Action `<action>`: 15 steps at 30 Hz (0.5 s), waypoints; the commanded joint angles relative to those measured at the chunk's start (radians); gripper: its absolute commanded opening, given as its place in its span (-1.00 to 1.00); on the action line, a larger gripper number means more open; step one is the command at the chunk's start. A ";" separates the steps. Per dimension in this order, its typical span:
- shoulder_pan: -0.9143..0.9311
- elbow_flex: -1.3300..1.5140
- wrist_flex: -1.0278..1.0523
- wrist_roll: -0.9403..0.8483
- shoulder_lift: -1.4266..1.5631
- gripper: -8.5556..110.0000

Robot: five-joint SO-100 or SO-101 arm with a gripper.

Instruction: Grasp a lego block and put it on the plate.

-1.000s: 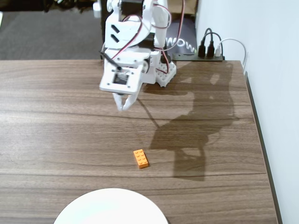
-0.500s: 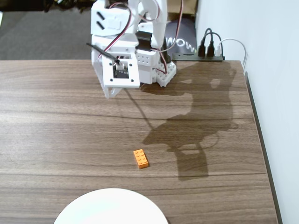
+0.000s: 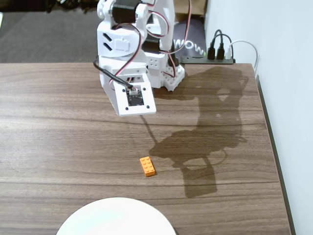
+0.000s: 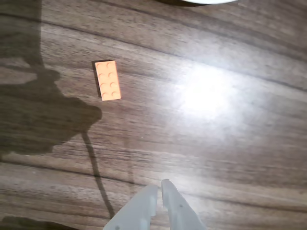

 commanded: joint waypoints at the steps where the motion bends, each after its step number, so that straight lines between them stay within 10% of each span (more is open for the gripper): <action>1: -0.020 -0.048 -0.015 0.014 -0.008 -0.83; 15: -0.008 -0.060 -0.032 -0.020 -0.048 -0.30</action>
